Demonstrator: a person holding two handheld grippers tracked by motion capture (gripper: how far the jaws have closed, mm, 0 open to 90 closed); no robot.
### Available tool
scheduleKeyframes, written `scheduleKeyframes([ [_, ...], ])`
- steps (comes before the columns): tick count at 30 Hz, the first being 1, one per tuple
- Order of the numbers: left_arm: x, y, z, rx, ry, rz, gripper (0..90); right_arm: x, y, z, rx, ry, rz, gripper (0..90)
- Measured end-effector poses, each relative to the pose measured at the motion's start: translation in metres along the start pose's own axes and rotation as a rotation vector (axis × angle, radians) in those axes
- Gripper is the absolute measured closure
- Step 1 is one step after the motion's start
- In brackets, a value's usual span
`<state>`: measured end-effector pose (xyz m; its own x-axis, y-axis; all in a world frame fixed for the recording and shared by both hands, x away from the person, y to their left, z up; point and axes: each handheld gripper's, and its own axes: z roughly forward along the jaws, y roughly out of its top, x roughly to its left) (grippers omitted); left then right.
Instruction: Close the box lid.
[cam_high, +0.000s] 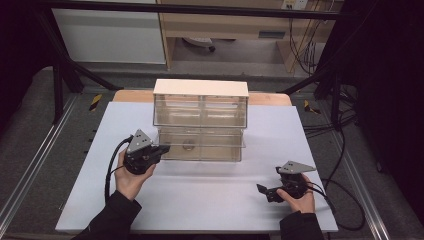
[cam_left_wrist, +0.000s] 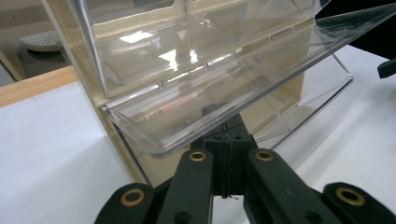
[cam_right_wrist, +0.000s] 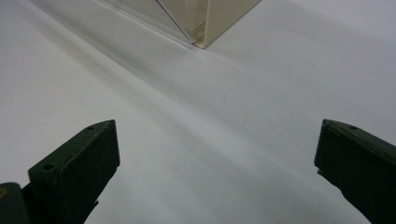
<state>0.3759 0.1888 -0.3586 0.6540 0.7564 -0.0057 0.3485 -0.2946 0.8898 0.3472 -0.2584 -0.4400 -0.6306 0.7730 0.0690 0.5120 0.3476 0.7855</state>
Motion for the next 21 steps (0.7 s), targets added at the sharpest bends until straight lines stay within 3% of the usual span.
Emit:
scheduleKeyframes([
  [21, -0.0041, -0.0096, 0.0009, 0.029, 0.003, -0.007, 89.5, -0.0071, -0.0095, -0.0023, 0.019, -0.025, -0.006, 0.9],
])
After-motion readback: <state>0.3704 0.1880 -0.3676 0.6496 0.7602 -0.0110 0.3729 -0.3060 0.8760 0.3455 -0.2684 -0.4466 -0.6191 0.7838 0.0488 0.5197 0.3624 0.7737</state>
